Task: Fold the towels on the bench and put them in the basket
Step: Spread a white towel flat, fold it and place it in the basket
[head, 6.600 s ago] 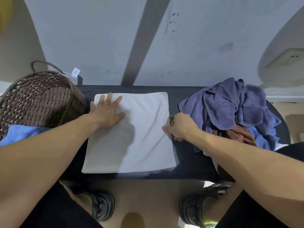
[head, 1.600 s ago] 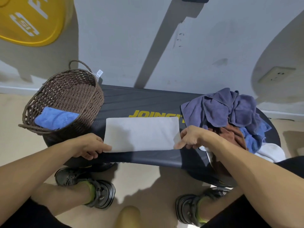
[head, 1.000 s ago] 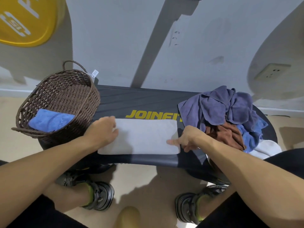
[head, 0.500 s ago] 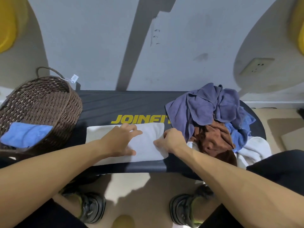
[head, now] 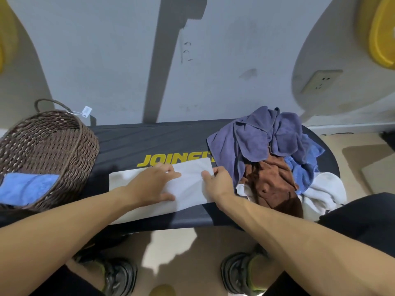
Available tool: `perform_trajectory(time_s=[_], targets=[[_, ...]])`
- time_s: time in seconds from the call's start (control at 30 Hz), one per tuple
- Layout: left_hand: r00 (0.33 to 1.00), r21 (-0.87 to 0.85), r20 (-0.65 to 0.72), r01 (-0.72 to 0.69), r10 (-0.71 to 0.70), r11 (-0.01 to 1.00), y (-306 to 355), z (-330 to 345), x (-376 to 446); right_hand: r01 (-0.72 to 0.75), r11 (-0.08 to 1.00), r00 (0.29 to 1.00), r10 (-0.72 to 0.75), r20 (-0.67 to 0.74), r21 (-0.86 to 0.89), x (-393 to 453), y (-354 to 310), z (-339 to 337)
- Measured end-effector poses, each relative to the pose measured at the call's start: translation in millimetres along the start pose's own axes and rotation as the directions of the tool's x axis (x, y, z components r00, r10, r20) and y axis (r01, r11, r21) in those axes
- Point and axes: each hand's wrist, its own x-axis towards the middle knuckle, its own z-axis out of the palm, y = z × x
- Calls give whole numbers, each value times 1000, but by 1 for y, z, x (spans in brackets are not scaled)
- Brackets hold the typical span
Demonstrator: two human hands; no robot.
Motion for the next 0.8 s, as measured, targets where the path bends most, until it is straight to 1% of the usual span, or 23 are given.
perform_trajectory(time_s=[0.07, 0.17, 0.27, 0.37, 0.43, 0.5, 0.53, 0.57, 0.6, 0.63, 0.67, 0.7, 0.73, 0.77, 0.8], targets=[[1000, -24, -20, -19, 19, 1000, 5, 3, 0, 53, 997, 998, -56, -42, -57, -4, 3, -7], [998, -32, -44, -53, 52, 998, 11, 11, -2, 121, 982, 990, -131, -59, -148, 5, 3, -38], [994, 8, -60, -91, 92, 996, 13, 17, -4, 121, 976, 986, -138, -89, -179, 14, 5, -70], [993, 35, -91, -79, 82, 996, 16, 23, -7, 153, 957, 979, -180, -91, -245, 10, 9, -77], [995, -3, -75, -67, 66, 998, 16, 23, -8, 213, 943, 964, -245, -100, -254, 3, 4, -70], [1000, -58, -4, -27, 27, 998, 15, 17, -10, 292, 932, 941, -321, -111, -216, -2, -9, -62], [1000, -126, 14, 4, -2, 992, 15, 11, -10, 319, 929, 933, -342, -108, -187, -4, -18, -56], [999, -245, -9, 31, -35, 969, 17, 5, -8, 326, 933, 935, -342, -95, -149, -7, -27, -50], [993, -416, -67, 57, -93, 908, 19, -2, -7, 315, 944, 944, -322, -70, -101, -10, -35, -42], [976, -609, -93, 100, -196, 787, 20, -10, -6, 286, 957, 957, -288, -32, -48, -15, -41, -33], [952, -784, -35, 162, -304, 599, 21, -20, -5, 256, 967, 967, -256, 14, 4, -20, -46, -23], [923, -883, 98, 252, -371, 395, 20, -29, -4, 237, 970, 969, -240, 60, 45, -26, -47, -13], [892, -911, 250, 349, -376, 222, 16, -35, -6, 229, 971, 965, -236, 110, 75, -32, -49, -2], [868, -898, 369, 424, -331, 113, 11, -40, -9, 216, 972, 961, -229, 154, 93, -38, -50, 7], [856, -880, 443, 471, -267, 52, 10, -44, -10, 195, 974, 958, -215, 190, 118, -43, -50, 14]])
